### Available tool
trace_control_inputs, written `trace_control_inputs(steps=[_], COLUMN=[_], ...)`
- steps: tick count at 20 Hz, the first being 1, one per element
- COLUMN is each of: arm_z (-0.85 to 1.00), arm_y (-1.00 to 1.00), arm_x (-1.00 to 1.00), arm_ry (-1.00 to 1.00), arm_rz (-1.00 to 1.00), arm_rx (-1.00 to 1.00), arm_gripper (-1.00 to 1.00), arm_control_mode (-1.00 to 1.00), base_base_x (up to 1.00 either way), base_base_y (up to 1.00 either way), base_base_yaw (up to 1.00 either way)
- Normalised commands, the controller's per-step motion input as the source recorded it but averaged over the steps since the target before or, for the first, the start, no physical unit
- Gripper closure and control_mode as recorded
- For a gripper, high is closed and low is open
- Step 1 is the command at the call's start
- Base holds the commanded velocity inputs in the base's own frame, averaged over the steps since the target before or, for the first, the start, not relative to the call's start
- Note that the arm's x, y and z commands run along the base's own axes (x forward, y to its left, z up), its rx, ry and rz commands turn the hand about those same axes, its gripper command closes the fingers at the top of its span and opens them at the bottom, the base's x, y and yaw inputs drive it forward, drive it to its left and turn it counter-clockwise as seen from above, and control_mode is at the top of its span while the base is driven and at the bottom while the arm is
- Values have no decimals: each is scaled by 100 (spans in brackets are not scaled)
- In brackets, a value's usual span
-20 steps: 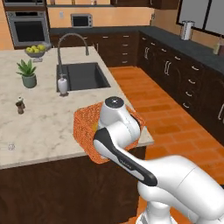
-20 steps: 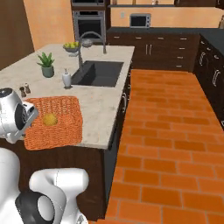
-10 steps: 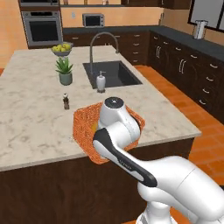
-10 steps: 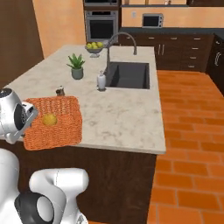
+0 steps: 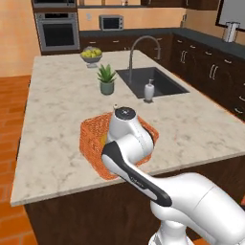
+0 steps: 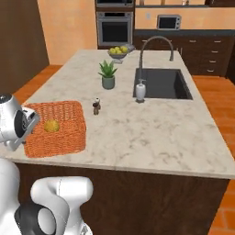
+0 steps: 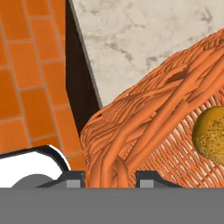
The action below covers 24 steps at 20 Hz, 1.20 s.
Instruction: Open the cabinet, pick up the bread from the cabinet and place it in the basket. Then move the basket to the dining counter.
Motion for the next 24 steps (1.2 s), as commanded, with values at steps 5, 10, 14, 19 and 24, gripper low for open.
trace_control_inputs(steps=[5,10,14,19,24], arm_z=[0,0,0,-3,-10], arm_y=[0,0,0,-8,-45], arm_x=[0,0,0,78,100], arm_ry=[0,0,0,1,8], arm_rz=[0,0,0,-10,-5], arm_rx=[0,0,0,-15,-9], arm_gripper=[100,100,100,100,100], arm_control_mode=[100,100,100,-100,-100], base_base_x=[38,29,42,0,0], base_base_y=[100,96,32,0,0], base_base_yaw=[0,-6,-4,0,0])
